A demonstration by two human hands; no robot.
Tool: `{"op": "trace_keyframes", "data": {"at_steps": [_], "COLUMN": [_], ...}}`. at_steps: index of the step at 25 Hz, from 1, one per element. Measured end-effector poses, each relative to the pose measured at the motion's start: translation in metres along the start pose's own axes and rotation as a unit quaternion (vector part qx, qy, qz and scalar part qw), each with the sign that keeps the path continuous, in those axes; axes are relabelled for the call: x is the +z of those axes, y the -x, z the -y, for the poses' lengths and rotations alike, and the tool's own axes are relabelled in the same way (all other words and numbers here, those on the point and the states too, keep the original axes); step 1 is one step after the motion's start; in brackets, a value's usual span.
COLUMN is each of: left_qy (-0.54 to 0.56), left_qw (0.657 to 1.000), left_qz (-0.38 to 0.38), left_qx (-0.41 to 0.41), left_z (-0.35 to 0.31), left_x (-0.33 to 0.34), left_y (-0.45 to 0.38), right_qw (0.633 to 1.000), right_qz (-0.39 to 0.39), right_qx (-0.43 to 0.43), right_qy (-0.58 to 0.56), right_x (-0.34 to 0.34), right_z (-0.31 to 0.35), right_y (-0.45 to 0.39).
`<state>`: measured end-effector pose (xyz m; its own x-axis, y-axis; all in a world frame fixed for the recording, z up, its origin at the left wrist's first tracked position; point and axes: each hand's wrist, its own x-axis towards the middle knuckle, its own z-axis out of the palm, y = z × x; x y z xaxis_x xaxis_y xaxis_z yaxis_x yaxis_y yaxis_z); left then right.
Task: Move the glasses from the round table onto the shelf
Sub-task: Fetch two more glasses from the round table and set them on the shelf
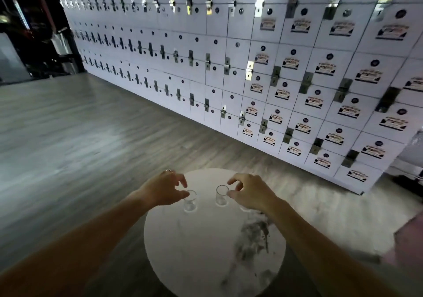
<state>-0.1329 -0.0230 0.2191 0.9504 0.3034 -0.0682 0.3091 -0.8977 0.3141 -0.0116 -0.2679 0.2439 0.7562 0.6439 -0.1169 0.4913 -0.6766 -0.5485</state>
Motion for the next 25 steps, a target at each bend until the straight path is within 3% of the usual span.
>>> {"op": "trace_keyframes", "data": {"at_steps": [11,17,25], "left_qy": [0.038,0.071,0.123], "left_qw": [0.996,0.992,0.99], "left_qz": [0.072,0.06,-0.017], "left_qx": [-0.046,-0.083,-0.069], "left_z": [0.039,0.069,0.097], "left_x": [0.092,0.16,0.226], "left_y": [-0.081,-0.109,-0.129], "right_qw": [0.996,0.988,0.989], "right_qz": [0.074,0.09,0.034], "right_qx": [0.055,0.122,0.14], "right_qy": [-0.003,-0.014,0.026], "right_x": [0.063,0.124,0.196], "right_z": [-0.06,-0.094,-0.122], "right_y": [-0.097,-0.134,-0.181]}}
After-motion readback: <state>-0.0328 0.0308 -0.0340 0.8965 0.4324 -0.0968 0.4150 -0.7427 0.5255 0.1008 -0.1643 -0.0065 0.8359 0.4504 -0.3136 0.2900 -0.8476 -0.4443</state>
